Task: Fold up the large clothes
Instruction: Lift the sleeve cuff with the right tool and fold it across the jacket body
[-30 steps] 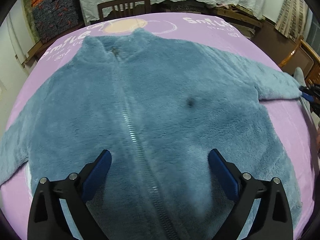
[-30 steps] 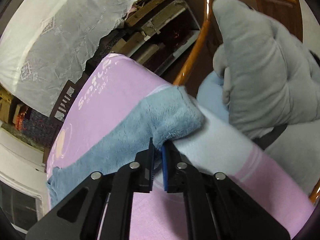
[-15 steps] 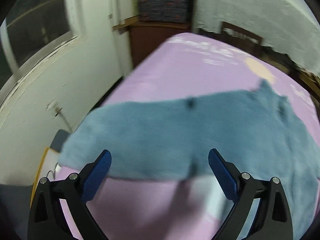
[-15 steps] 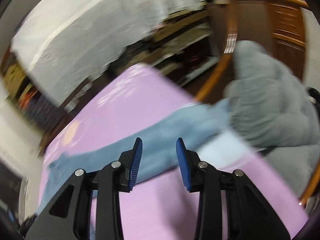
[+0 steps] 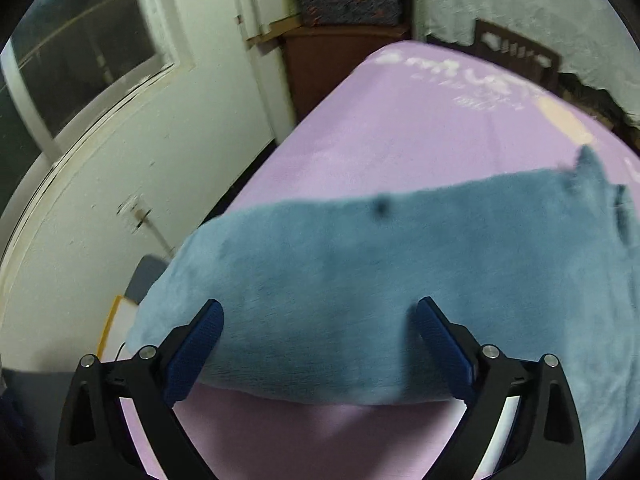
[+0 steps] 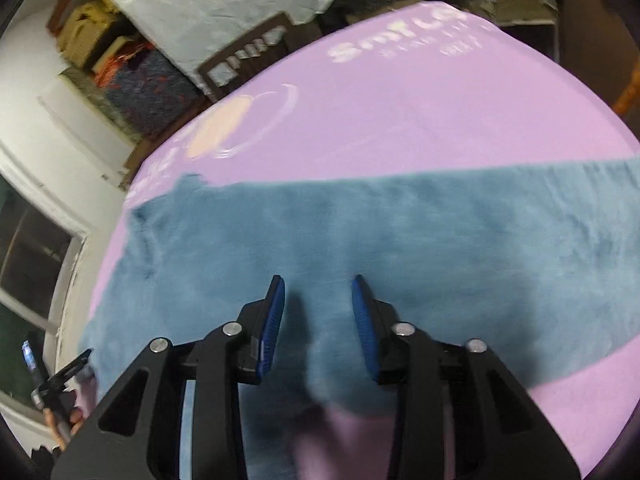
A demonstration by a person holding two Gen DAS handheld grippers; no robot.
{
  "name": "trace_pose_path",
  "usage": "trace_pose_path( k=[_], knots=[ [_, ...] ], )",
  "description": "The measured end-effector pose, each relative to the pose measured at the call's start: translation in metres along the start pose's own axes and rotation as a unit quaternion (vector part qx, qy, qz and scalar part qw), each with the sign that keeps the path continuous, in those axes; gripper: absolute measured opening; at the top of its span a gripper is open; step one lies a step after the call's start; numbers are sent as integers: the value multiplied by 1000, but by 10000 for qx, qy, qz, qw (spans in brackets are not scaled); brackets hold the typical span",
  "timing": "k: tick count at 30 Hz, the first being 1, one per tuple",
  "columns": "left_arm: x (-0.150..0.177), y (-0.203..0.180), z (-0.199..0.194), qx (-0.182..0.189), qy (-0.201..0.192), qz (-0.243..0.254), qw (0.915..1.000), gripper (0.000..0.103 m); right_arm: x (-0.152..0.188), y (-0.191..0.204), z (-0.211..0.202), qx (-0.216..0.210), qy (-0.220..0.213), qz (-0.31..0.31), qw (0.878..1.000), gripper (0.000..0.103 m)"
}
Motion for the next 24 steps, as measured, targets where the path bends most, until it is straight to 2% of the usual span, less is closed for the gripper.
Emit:
trace_pose_path(
  k=[4,6,7,9,11,15,19,21,24],
  knots=[
    [-6,-64,-24,452,-165,477,9977,97,-12,-42,-18,615,-371,388,9967,21],
    [-8,-110,-32,795,-152,760,9938,97,-14,-62,-25,660,-482,649,9945,21],
    [-6,-121,-33,873,-141,821,9927,97,-16,-70,-30,710,-534,747,9932,21],
    [-2,-160,-32,1096,-83,1007,9888,97,-20,-81,-43,943,-743,840,9892,22],
    [5,-187,-23,1181,19,1179,9860,97,-22,-87,-51,870,-854,902,9884,30],
    [26,-197,7,1100,282,1310,9849,99,-19,-107,-56,919,-798,1199,9853,35],
    [24,-189,13,1241,272,1119,9856,100,-15,-117,-55,679,-761,1525,9830,33],
    [23,-186,13,1199,207,1157,9858,100,-16,-116,-62,779,-827,1500,9821,35],
    [25,-183,11,1193,178,1160,9859,100,-18,-105,-95,595,-1196,1421,9808,35]
  ],
)
Point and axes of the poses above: each gripper's, at about its wrist camera, not at the fingertips, and z roughly the way its jaws point, y to its left, x to its underside, the point moved 7 cm from there along z, roughly the way its jaws point, and after that the axes turned 8 degrees about -z, right-handed, at the moved point
